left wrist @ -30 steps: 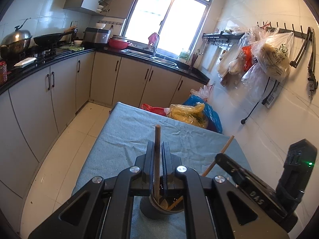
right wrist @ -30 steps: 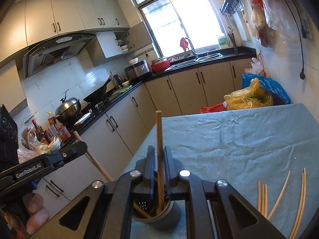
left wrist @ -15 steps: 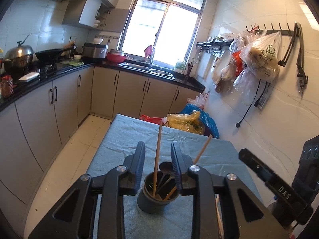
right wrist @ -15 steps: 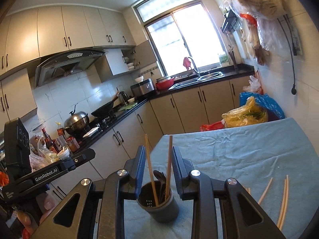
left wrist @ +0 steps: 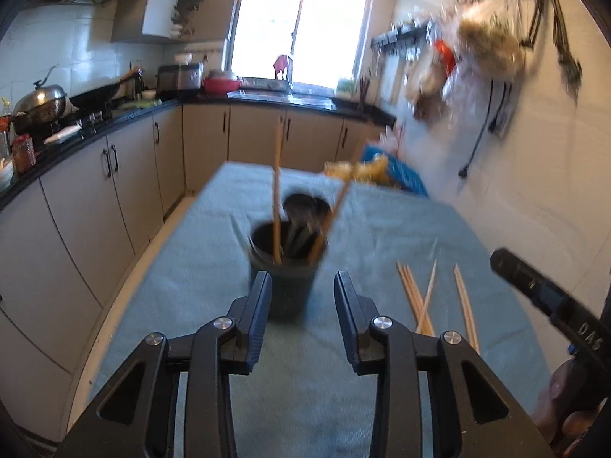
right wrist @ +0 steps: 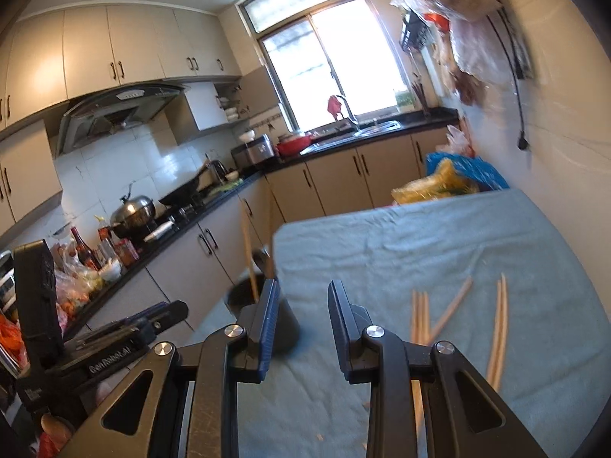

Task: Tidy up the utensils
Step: 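Move both open tools back toward the remaining chopsticks on the table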

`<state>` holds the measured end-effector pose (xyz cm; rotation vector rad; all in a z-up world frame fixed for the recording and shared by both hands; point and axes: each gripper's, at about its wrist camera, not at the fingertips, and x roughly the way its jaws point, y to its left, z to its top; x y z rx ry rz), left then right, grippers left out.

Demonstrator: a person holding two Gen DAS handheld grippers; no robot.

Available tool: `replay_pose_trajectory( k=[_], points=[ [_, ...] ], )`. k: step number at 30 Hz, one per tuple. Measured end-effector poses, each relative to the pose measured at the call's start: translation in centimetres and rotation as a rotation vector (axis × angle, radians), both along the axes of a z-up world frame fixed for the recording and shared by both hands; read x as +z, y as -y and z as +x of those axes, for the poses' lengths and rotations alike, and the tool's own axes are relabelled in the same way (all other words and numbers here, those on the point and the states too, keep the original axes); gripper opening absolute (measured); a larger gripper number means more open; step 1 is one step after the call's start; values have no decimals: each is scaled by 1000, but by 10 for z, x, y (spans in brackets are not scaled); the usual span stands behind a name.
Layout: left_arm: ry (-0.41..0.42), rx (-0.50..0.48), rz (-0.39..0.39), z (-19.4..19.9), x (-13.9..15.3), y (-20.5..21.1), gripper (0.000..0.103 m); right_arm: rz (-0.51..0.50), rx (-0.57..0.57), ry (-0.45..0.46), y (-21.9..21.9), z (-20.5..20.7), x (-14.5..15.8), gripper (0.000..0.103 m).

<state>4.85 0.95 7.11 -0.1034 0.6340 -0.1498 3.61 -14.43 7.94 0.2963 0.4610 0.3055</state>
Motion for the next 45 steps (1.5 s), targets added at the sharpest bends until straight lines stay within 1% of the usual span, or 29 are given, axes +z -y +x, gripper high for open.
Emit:
replay_pose_trajectory(
  k=[3,6,10,12,14,18,21,23,26,28,29,30,31,33,35,36,38,39,40,41,42,45],
  points=[
    [-50,-12,40,-2,-28,16,33,-21,-25,-34,11,-8,-17,29],
    [-101,-30,56,-4,-53,28,33,-14,-53,-65,26,-12,-32,29],
    [-135,-40,111,-7,-77,43,33,7,-89,-100,44,-14,-44,29],
    [-146,-45,115,-7,-84,46,33,25,-105,-113,54,-14,-49,29],
    [-148,-42,123,-8,-89,48,37,34,-125,-118,63,-15,-52,29],
    [-142,-30,159,-9,-99,50,38,41,-155,-125,75,-16,-56,29],
    [-151,-25,160,-8,-104,48,38,42,-181,-130,87,-16,-57,29],
    [-162,-34,141,-8,-106,45,38,53,-206,-128,97,-16,-55,29],
    [-140,-36,150,-10,-104,46,39,55,-239,-143,115,-13,-51,29],
    [-130,-58,157,-12,-104,49,39,67,-239,-171,126,-6,-49,29],
    [-124,-59,163,-13,-104,50,40,64,-231,-210,133,3,-49,29],
    [-121,-62,170,-14,-104,51,40,65,-230,-226,137,8,-50,29],
    [-124,-68,171,-14,-104,51,40,77,-234,-252,145,16,-51,29],
    [-128,-68,168,-12,-104,51,40,68,-229,-317,156,36,-57,29],
    [-136,-67,161,-11,-105,50,40,59,-256,-370,166,54,-64,29],
    [-139,-73,154,-11,-105,49,40,46,-244,-410,169,67,-70,28],
    [-138,-72,150,-11,-105,48,40,42,-246,-473,175,84,-81,21],
    [-141,-78,145,-11,-105,48,40,45,-253,-506,177,93,-87,21],
    [-143,-84,142,-11,-105,48,40,43,-243,-526,177,100,-90,20],
    [-144,-89,140,-11,-105,48,40,33,-239,-548,177,111,-95,16],
    [-145,-92,141,-11,-105,48,40,15,-257,-559,177,117,-97,16],
    [-146,-104,147,-12,-105,51,40,-24,-251,-600,174,136,-107,14]
  ],
)
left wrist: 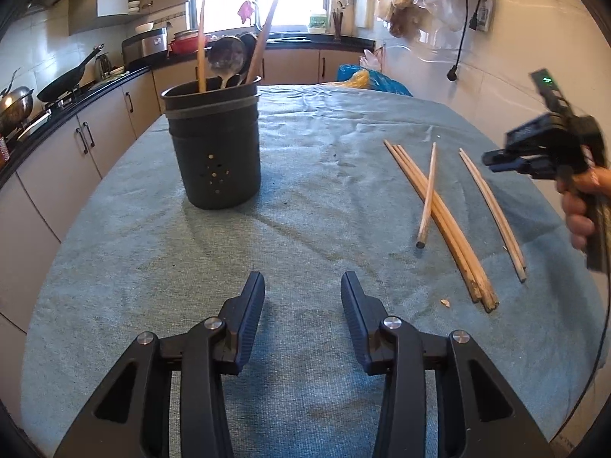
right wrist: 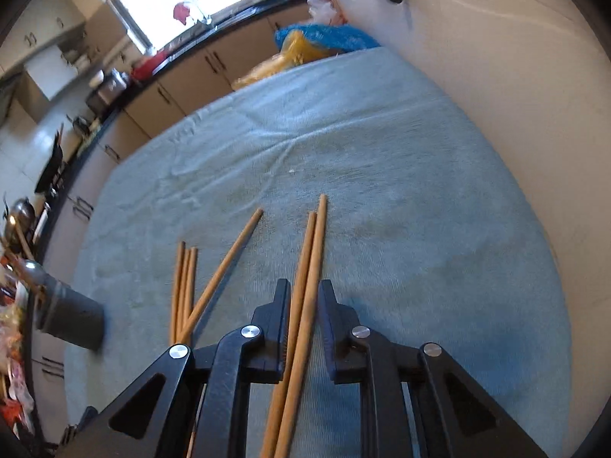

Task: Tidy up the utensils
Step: 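Move both open tools back toward the remaining chopsticks on the table, then grasp a wooden chopstick with the right tool while the left tool grasps another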

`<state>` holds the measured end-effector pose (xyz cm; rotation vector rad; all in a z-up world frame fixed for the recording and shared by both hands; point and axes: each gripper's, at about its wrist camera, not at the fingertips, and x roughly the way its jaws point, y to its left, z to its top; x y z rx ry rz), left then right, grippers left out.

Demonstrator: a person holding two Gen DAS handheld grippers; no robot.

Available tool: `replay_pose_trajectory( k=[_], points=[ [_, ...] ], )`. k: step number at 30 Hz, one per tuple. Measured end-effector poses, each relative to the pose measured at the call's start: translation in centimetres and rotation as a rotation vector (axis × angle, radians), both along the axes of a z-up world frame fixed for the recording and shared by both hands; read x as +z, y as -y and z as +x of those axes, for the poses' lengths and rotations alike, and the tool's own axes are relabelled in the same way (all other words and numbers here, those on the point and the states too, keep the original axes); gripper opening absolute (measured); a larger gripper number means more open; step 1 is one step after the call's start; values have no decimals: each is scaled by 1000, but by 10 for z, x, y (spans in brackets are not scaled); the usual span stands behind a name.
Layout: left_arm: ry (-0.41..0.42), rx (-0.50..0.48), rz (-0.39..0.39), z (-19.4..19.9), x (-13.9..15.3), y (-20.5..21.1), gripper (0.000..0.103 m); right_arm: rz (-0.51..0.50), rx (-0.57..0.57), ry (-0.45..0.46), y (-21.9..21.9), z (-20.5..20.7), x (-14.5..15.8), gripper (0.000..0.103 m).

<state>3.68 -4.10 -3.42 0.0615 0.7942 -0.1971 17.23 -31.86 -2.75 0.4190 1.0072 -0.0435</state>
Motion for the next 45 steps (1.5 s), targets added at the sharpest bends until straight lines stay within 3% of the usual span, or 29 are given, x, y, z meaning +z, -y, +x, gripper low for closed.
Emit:
replay_pose_trajectory(
  k=[11,17,21,25,29,35,41,45],
  points=[
    [-14,-7,-14,1,-1,-1,40,-81,-4,-84,2,33,-12,13],
    [-24,-14,2,2,-2,2,40,-248,51,-132,-17,51,-10,13],
    [-36,-36,23,1,-1,10,40,-274,76,-136,-17,47,-11,8],
    [-29,-57,19,0,14,21,41,-141,27,-72,5,21,-9,6],
    [-34,-86,-1,7,32,37,41,-9,-13,74,20,-17,3,7],
    [-127,-128,-55,48,47,69,41,146,-26,276,36,-49,-5,7],
    [-233,-61,-82,112,35,89,41,192,21,362,37,-49,-2,7],
    [-296,-16,-108,149,24,103,40,225,23,343,41,-47,-14,7]
  ],
)
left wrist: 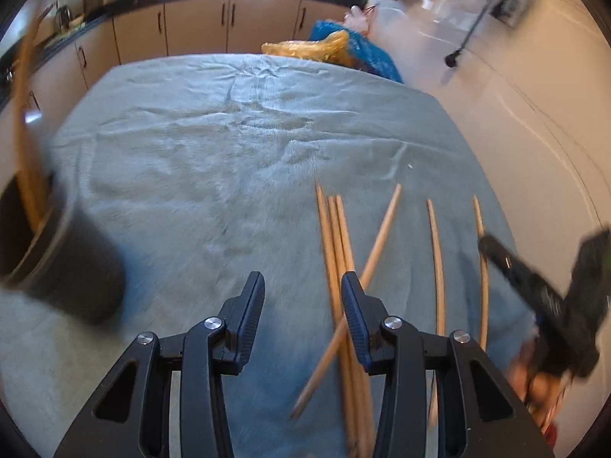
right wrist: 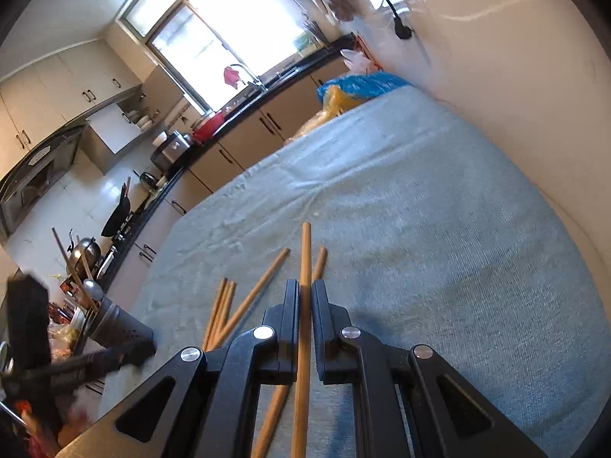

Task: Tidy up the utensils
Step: 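Grasp a wooden chopstick with the right tool while the left tool grasps another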

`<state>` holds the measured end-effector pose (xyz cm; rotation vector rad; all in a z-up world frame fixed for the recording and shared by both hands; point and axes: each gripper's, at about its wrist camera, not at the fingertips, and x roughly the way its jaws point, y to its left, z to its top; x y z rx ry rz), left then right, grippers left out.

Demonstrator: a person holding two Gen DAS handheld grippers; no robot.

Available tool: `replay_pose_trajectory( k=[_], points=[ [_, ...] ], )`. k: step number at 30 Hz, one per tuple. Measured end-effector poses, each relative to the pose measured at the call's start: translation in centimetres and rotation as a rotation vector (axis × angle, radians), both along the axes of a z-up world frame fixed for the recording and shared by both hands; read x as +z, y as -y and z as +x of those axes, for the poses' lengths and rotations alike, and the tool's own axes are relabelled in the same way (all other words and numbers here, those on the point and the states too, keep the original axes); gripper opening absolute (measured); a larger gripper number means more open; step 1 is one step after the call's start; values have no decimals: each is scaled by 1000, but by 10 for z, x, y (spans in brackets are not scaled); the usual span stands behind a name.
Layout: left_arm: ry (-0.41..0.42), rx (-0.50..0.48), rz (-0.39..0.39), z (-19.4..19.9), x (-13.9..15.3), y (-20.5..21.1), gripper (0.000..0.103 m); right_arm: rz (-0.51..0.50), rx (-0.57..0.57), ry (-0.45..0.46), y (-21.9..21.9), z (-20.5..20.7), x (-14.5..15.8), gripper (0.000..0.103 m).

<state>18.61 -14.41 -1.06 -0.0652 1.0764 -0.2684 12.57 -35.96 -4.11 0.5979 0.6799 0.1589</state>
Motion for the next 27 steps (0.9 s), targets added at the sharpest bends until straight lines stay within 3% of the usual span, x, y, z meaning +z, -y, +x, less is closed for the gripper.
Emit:
replay_pose_trajectory(
  k=[11,27],
  points=[
    [-64,45,51,50,-24,22,32,66,9,37,6,-4,3,7],
    [-52,13,115,58,-35,39,23,83,32,33,5,-1,5,7]
  ],
)
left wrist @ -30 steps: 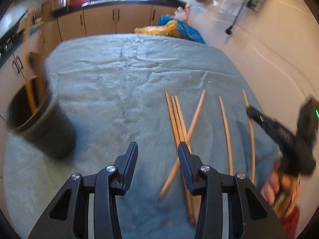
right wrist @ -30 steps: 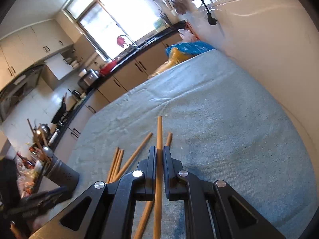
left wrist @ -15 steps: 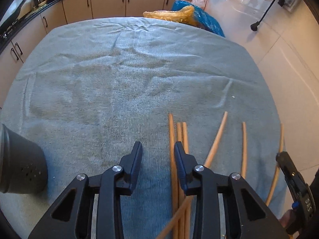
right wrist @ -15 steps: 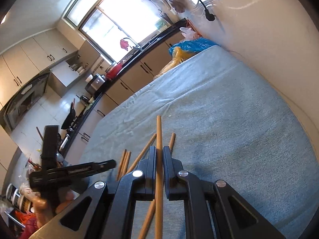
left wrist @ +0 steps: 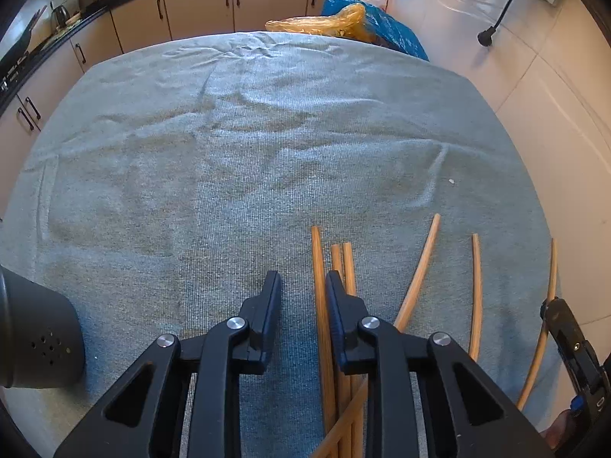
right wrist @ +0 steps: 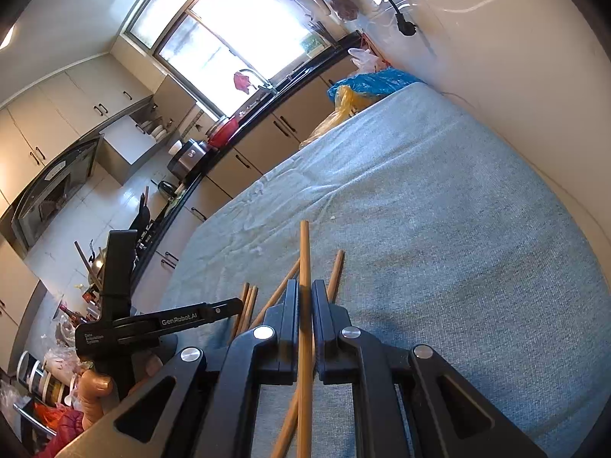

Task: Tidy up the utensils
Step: 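Grasp a wooden chopstick with the right tool while the left tool grasps another, then lift both chopsticks upright and carry them toward the black holder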

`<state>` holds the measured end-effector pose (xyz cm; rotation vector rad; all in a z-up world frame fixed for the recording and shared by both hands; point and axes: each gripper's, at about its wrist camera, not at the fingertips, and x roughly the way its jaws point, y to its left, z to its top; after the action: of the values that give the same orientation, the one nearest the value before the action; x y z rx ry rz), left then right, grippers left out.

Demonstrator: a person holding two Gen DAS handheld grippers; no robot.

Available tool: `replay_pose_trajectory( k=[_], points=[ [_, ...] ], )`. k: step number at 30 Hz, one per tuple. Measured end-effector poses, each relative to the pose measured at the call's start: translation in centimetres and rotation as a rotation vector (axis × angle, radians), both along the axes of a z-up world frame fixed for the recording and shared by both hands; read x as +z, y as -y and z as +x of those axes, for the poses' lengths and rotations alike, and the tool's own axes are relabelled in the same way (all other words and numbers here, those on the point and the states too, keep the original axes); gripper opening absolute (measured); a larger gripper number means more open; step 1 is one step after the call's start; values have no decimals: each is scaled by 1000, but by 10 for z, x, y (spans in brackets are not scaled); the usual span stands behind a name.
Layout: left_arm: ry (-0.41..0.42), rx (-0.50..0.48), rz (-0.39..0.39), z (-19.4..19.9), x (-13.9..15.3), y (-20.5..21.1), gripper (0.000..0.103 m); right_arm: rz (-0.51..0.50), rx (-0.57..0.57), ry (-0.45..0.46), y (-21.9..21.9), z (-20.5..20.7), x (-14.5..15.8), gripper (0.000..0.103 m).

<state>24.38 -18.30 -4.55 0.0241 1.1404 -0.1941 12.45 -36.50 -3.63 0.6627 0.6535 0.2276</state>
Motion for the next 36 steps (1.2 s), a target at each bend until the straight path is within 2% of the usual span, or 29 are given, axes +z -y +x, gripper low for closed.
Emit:
replay_pose_trajectory(
  k=[6,7,8,9,14,19,24,27,29,36],
  points=[
    [40,-28,81,1,-1,14,23,-10,3,-4,0,0,-1,7],
    [46,-25,90,0,-1,14,17,-11,2,-5,0,1,-1,7],
    [53,-25,98,1,-2,14,7,-12,0,-7,0,2,-1,7],
    [56,-30,98,0,-2,13,6,-15,-1,-10,0,2,-1,7],
    [70,-34,47,-6,7,5,6,-20,-3,-5,0,2,-1,7],
    [178,-36,-2,-28,42,-5,6,-30,-1,29,-1,-3,3,7],
    [307,-38,-26,-59,81,-17,6,-112,9,115,-13,-14,20,7],
    [377,-34,-42,-81,102,-28,6,-195,12,187,-25,-24,34,7],
    [402,-32,-56,-95,110,-35,6,-217,22,231,-31,-31,42,7],
    [442,-48,-93,-139,126,-56,6,-221,10,300,-44,-64,69,7]
  ],
)
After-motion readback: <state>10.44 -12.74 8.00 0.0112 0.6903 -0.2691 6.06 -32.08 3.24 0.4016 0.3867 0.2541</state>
